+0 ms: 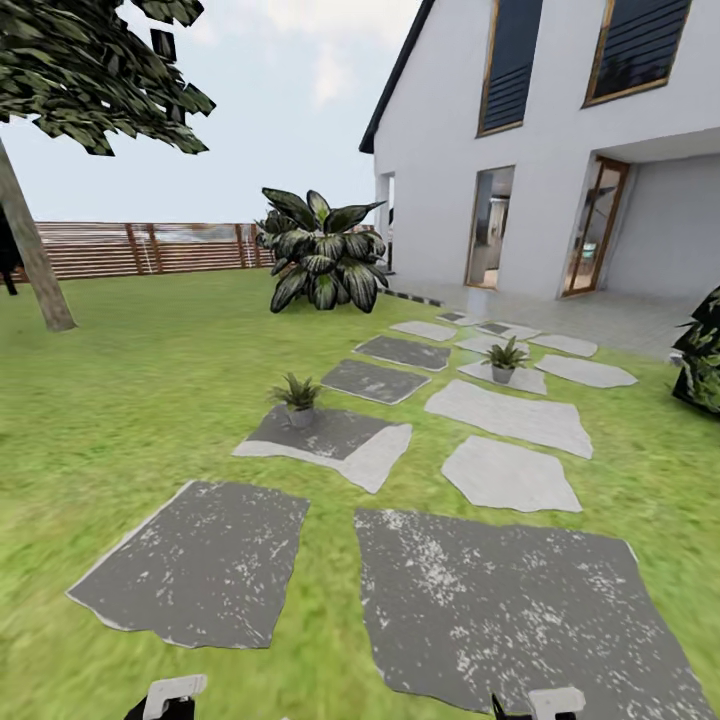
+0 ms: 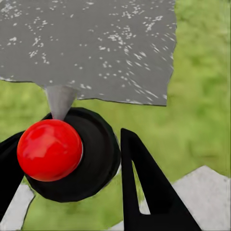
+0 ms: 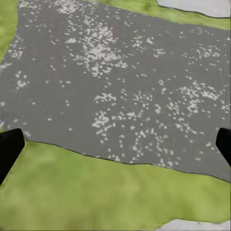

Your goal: Pick up the pesticide atomizer in the garden and spray insectifuge to fully cover both potted plants in the garden.

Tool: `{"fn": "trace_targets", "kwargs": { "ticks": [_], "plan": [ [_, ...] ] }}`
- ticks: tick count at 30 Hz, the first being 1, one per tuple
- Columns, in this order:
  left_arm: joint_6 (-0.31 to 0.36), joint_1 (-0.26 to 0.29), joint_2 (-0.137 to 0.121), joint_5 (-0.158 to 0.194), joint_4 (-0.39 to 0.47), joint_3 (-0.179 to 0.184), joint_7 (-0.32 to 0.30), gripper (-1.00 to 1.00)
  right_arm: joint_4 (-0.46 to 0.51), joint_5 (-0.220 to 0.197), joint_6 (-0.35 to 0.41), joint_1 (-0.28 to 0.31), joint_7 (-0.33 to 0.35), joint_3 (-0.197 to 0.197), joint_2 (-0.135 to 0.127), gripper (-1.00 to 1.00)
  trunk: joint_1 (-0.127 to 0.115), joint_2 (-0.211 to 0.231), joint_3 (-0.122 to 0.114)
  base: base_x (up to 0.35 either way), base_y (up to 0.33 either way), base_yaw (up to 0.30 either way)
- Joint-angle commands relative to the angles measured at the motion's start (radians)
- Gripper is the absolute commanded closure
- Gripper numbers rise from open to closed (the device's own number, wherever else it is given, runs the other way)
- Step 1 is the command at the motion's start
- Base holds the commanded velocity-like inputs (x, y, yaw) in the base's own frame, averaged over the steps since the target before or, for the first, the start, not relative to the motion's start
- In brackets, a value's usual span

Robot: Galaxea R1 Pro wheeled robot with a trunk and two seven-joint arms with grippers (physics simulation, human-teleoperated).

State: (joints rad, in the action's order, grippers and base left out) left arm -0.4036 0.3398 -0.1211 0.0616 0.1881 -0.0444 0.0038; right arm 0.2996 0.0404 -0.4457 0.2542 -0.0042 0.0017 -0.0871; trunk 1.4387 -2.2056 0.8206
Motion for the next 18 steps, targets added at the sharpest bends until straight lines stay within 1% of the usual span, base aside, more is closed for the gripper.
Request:
{"fn": "trace_targets", "kwargs": {
  "ticks": [1, 11, 18],
  "plan": [
    [-0.003, 0.001, 0.001, 0.006, -0.001, 0.0, -0.001, 1.0, 0.0, 0.004, -0.003, 0.0, 0.0, 0.0, 0.0, -1.0, 0.0, 0.0, 0.0, 0.266, 0.208, 0.233],
    [-0.003, 0.001, 0.0, 0.005, -0.001, 0.0, -0.001, 1.0, 0.0, 0.004, -0.003, 0.0, 0.0, 0.0, 0.0, -1.0, 0.0, 0.0, 0.0, 0.276, 0.197, 0.237],
    [-0.003, 0.001, 0.0, 0.004, -0.001, 0.0, -0.001, 1.0, 0.0, 0.003, -0.002, 0.0, 0.0, 0.0, 0.0, -1.0, 0.0, 0.0, 0.004, 0.278, 0.193, 0.239]
  ]
}}
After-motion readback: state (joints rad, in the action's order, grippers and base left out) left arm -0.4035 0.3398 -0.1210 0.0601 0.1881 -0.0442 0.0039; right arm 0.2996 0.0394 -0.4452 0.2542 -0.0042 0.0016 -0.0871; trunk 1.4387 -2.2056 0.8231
